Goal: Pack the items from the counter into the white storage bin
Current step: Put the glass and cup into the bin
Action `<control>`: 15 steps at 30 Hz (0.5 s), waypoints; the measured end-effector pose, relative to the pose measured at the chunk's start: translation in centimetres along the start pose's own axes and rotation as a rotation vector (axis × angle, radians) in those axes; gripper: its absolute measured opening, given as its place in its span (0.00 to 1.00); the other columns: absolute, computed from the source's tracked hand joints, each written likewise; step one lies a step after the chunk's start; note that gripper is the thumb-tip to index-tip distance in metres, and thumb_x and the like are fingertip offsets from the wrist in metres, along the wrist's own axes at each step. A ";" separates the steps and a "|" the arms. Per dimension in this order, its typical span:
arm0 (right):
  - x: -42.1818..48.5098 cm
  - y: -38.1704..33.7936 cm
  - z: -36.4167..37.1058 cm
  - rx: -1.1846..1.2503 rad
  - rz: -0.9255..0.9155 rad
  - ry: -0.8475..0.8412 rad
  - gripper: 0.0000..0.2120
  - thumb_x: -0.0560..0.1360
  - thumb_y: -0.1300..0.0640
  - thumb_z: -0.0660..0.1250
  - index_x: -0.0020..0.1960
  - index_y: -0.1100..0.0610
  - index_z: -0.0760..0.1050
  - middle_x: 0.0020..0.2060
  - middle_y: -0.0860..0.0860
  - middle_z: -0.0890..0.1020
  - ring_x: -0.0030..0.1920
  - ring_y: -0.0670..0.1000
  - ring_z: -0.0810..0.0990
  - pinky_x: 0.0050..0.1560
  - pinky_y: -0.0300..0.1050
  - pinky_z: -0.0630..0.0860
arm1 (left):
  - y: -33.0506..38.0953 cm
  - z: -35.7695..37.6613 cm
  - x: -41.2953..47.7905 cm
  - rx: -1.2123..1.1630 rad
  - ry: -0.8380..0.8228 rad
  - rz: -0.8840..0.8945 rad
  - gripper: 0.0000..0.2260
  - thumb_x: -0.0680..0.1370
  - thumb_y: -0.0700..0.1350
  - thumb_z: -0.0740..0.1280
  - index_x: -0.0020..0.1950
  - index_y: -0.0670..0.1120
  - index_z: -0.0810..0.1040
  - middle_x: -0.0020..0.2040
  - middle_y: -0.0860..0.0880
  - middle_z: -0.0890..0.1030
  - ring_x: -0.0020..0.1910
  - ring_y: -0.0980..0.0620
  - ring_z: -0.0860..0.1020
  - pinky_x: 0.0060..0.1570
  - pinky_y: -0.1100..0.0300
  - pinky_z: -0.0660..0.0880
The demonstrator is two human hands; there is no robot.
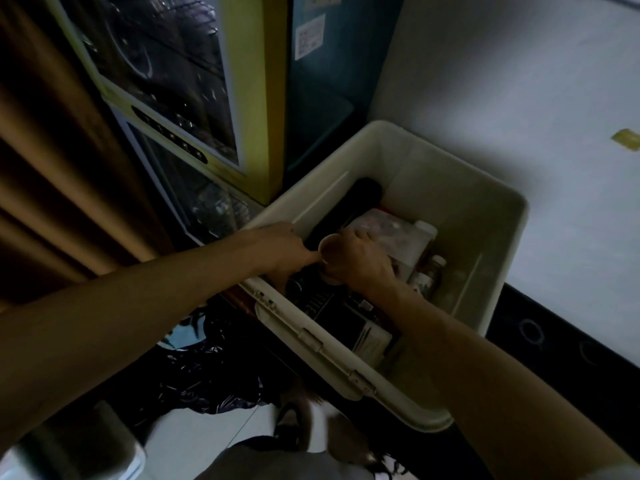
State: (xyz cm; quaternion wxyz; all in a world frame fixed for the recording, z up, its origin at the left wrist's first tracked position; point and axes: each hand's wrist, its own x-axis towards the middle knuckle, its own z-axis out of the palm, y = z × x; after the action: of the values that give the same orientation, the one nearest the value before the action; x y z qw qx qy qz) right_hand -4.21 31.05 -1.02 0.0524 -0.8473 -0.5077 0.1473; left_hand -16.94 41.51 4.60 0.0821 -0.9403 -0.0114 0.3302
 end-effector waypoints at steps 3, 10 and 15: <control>0.2 0.2 0.1 -0.042 -0.007 -0.015 0.39 0.69 0.38 0.72 0.71 0.59 0.68 0.66 0.59 0.74 0.66 0.60 0.72 0.60 0.52 0.74 | -0.2 0.3 0.1 -0.015 -0.074 -0.055 0.42 0.71 0.60 0.73 0.76 0.53 0.53 0.56 0.47 0.80 0.53 0.44 0.78 0.61 0.50 0.69; -0.2 0.7 0.2 -0.090 -0.021 -0.031 0.37 0.74 0.41 0.69 0.74 0.59 0.64 0.70 0.61 0.70 0.69 0.63 0.68 0.61 0.54 0.73 | -0.4 -0.1 0.5 -0.201 -0.067 -0.053 0.34 0.68 0.66 0.72 0.68 0.54 0.65 0.56 0.50 0.79 0.50 0.47 0.79 0.55 0.49 0.76; -0.4 1.1 -0.3 -0.095 -0.033 -0.016 0.32 0.73 0.43 0.69 0.72 0.56 0.68 0.67 0.58 0.73 0.67 0.61 0.71 0.60 0.52 0.72 | -0.4 -0.6 0.5 -0.226 -0.070 -0.074 0.32 0.68 0.66 0.72 0.66 0.53 0.70 0.58 0.50 0.79 0.51 0.48 0.79 0.47 0.54 0.77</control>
State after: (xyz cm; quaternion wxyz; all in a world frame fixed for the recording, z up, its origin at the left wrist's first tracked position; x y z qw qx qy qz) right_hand -3.35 30.16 -0.90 0.0106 -0.8390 -0.5285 0.1292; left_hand -16.16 41.87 4.85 -0.0125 -0.9304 -0.0862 0.3561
